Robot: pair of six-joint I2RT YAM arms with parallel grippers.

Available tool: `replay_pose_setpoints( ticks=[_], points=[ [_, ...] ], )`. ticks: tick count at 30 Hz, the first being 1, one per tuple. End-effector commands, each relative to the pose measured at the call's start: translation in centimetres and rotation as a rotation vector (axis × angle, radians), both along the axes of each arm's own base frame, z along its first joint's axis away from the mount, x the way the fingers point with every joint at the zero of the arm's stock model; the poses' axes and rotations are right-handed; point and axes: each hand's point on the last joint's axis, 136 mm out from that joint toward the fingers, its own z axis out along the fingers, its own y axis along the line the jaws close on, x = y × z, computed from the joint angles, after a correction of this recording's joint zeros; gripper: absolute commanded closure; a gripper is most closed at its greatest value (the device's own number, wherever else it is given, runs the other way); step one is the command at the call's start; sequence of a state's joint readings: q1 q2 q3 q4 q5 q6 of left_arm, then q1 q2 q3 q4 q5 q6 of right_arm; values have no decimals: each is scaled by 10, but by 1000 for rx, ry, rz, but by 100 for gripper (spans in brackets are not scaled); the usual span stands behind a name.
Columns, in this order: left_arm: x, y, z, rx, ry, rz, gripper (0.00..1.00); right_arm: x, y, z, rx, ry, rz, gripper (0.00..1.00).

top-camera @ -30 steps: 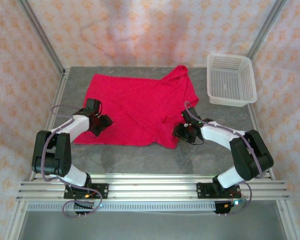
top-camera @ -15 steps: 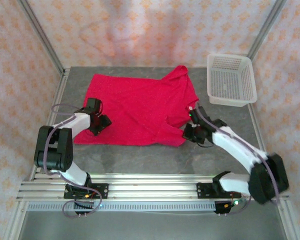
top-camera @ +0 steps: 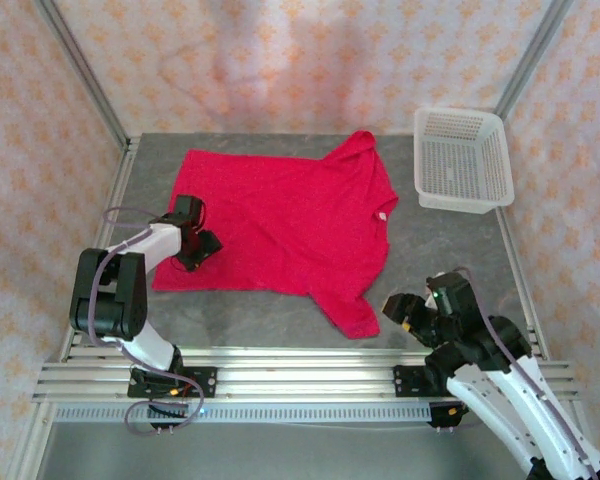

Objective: Fold the inside-out t-shirt
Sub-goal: Smooth out the T-shirt at the center of the table, then move the T-shirt to the center of the table.

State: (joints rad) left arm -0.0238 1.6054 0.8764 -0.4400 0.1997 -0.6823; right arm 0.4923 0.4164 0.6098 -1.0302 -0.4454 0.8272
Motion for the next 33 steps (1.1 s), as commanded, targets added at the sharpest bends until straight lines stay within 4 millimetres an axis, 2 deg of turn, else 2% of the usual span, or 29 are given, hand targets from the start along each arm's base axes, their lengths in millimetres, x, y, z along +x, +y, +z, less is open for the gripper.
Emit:
replay_pose_setpoints(
  ticks=[1,2,5,7,9,15,19,21,24,28,31,33],
  points=[
    [0,7,20,38,-16,3,38,32,8,3,-18,-27,-46,42],
    [1,7,24,36,-22,0,38,47,13,5,-36,-42,-42,51],
    [3,4,32,22,-39,-12,38,96,30,-2,-89,-73,-38,68],
    [5,2,36,11,-47,-21,38,124,46,-14,-101,-77,-23,69],
    [5,0,37,3,-49,-31,38,149,52,-30,-153,-60,-19,66],
    [14,-1,18,0,-20,-40,38,212,23,-89,-336,54,-89,66],
    [35,5,-1,41,9,-51,38,251,-1,-127,-387,161,-134,67],
    [48,9,-10,68,12,-57,38,271,-11,-135,-428,181,-146,67],
    [68,9,-18,73,-2,-65,38,301,-21,-136,-490,178,-144,67],
    [82,2,-15,46,-32,-80,38,327,-29,-114,-545,150,-126,66],
    [78,-3,-3,41,-47,-95,38,324,-22,-82,-522,105,-91,60],
    [71,-5,10,38,-59,-99,38,310,-10,-56,-515,54,-47,60]
  ],
)
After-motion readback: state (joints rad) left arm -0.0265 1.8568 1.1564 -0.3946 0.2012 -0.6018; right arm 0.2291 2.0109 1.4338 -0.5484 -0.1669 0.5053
